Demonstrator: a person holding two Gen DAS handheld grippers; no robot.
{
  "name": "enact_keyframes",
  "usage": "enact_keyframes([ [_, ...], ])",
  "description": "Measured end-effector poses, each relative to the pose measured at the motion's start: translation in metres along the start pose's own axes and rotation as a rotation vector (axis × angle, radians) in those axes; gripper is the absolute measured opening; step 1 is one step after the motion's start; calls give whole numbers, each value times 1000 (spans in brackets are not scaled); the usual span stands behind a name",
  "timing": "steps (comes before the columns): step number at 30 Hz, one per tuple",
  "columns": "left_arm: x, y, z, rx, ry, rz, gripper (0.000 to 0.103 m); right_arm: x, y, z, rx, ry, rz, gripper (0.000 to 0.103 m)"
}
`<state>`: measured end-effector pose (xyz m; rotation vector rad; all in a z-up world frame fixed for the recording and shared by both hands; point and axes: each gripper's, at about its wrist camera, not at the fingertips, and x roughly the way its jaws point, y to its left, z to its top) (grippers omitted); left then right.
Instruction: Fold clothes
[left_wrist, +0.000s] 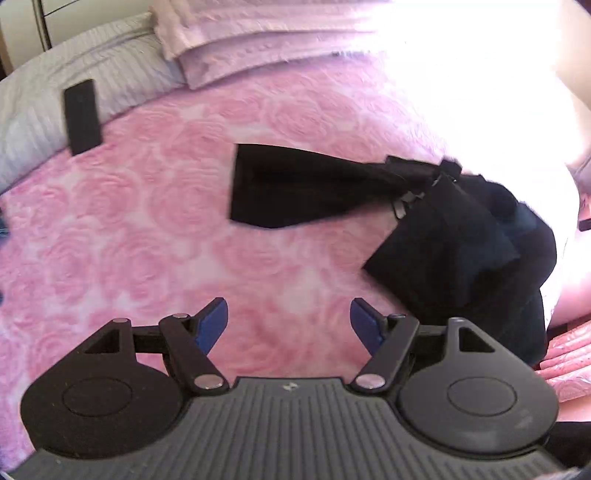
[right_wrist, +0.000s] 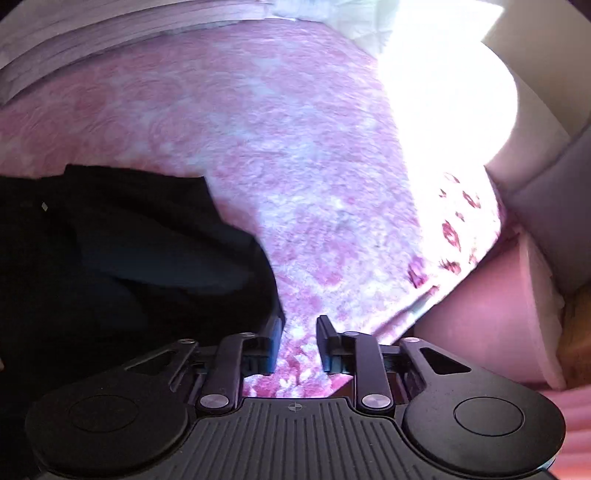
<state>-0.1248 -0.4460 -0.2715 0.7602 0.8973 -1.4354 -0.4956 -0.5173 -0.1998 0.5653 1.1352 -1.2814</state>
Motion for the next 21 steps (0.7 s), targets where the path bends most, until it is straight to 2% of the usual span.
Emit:
enact_keyframes([
  [1, 10, -8, 2, -13, 15, -9, 72, 3, 5, 2, -53, -23, 46, 54],
  [3, 32, -24, 7, -39, 49, -34, 73, 8, 21, 13, -194, -91, 175, 56],
  [5, 60, -42, 13, -68, 103, -72, 76, 16, 40, 29, -346, -160, 313, 68],
  [8, 101, -64, 20, -129, 185, -132, 77, 49, 79, 52, -567, -221, 442, 76],
  [10, 125, -73, 19, -194, 228, -170, 77, 84, 101, 58, -688, -205, 473, 77],
  [12, 149, -78, 18, -275, 262, -178, 76, 125, 114, 66, -780, -150, 503, 76],
  [13, 157, -78, 17, -317, 272, -189, 68, 144, 120, 71, -812, -113, 518, 76],
  [14, 161, -79, 17, -351, 275, -196, 60, 157, 123, 77, -821, -69, 536, 65],
  [15, 163, -80, 18, -379, 275, -195, 44, 167, 121, 84, -808, -24, 563, 47],
  [16, 162, -81, 20, -392, 270, -184, 17, 172, 115, 91, -776, 4, 586, 8],
  [17, 157, -80, 22, -395, 259, -174, 5, 174, 104, 97, -731, 10, 602, 7],
  [18, 149, -76, 25, -404, 242, -175, 3, 170, 89, 101, -679, -4, 620, 6],
  [21, 112, -66, 38, -402, 155, -186, 3, 146, 37, 108, -518, -101, 597, 4],
])
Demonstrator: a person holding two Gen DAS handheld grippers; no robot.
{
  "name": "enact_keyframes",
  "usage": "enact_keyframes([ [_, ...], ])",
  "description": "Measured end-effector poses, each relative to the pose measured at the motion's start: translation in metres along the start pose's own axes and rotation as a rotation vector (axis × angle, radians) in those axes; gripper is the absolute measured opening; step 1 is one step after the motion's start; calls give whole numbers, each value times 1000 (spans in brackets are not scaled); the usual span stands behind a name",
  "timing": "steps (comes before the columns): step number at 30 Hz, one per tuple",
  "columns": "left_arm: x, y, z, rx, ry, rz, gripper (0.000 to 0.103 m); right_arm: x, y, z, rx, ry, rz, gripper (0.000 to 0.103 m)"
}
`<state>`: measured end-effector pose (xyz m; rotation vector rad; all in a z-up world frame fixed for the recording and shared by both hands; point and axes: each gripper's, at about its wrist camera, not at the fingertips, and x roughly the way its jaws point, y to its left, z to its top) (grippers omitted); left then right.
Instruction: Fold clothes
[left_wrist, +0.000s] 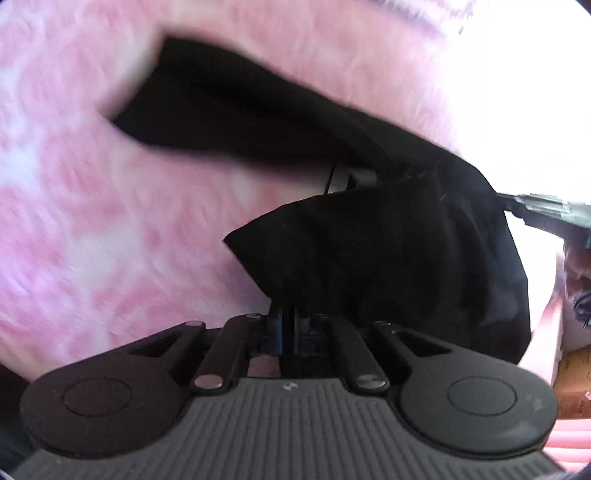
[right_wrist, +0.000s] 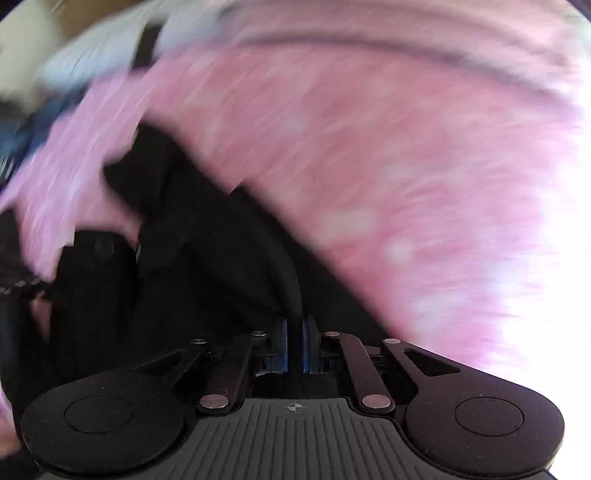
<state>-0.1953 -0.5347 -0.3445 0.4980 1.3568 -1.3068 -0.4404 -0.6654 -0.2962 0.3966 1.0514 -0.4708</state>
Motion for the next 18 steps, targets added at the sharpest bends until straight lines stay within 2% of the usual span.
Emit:
enact_keyframes([
  [2, -30, -6, 9, 45, -54, -22, 3, -41, -15, -13, 87, -91, -95, 4],
  [4, -60, -17, 23, 115, -112, -31, 2, -89, -30, -35, 203, -182, -225, 4],
  [7, -95, -34, 52, 207, -193, -40, 2, -160, -49, -86, 434, -274, -434, 4],
  [9, -110, -43, 74, 262, -242, -36, 2, -198, -55, -129, 603, -285, -558, 4],
  [11, -119, -51, 94, 314, -281, -26, 2, -213, -57, -176, 728, -235, -621, 5],
  [13, -113, -56, 106, 357, -275, -1, 2, -213, -57, -216, 814, -162, -636, 5],
  [15, -107, -56, 109, 376, -259, 23, 3, -196, -51, -237, 839, -72, -593, 12],
  [17, -105, -45, 93, 337, -234, 40, 3, -182, -38, -229, 740, -49, -560, 42],
  [18, -105, -39, 86, 318, -222, 49, 2, -177, -32, -223, 677, -54, -547, 49],
])
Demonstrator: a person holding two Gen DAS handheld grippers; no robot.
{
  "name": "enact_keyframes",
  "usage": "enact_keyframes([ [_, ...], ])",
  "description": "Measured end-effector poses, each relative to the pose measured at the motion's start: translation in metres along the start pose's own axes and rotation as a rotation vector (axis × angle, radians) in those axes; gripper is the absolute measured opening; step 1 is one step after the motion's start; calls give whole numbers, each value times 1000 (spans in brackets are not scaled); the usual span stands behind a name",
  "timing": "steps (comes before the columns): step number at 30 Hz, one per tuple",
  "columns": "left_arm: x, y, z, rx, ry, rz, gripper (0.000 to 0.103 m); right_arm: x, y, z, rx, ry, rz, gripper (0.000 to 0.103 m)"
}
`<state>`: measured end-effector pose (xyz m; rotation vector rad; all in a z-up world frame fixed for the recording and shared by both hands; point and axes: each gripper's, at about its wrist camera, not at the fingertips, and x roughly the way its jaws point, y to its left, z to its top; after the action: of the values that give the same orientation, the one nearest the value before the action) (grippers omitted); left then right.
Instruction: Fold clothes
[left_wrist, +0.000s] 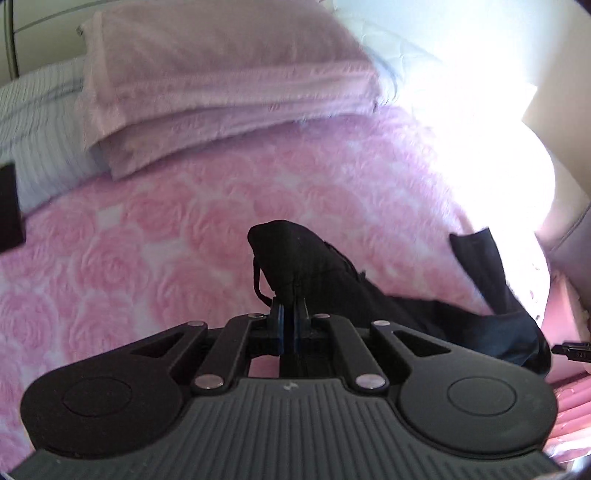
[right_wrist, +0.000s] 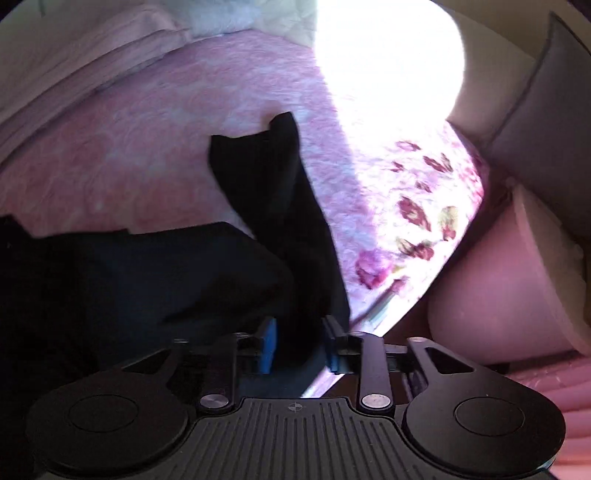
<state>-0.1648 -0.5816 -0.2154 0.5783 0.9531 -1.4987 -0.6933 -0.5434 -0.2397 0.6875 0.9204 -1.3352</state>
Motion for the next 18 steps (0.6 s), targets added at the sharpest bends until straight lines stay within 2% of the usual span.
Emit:
enact_keyframes([
  [1, -1, 3, -9, -18, 14, 8, 2, 1, 11, 0, -59, -16, 19, 55],
  [2, -2, 6, -18, -36, 28, 17, 2, 3, 24, 5, -120, -39, 53, 56],
  [5, -18, 19, -64, -159, 79, 42, 2, 21, 78, 38, -305, -136, 247, 59],
  [7, -30, 24, -92, -240, 105, 61, 3, 48, 118, 63, -428, -138, 424, 65],
  [10, -42, 27, -131, -353, 117, 95, 3, 121, 181, 98, -648, -91, 602, 67],
  [13, -46, 24, -154, -416, 98, 129, 3, 194, 236, 109, -858, 7, 676, 67],
  [16, -47, 18, -154, -416, 73, 147, 3, 254, 283, 111, -1057, 105, 702, 67],
  [17, -48, 17, -152, -402, 69, 150, 3, 261, 293, 115, -1077, 131, 710, 67],
  [18, -49, 16, -150, -388, 64, 153, 2, 265, 293, 122, -1045, 159, 722, 66],
])
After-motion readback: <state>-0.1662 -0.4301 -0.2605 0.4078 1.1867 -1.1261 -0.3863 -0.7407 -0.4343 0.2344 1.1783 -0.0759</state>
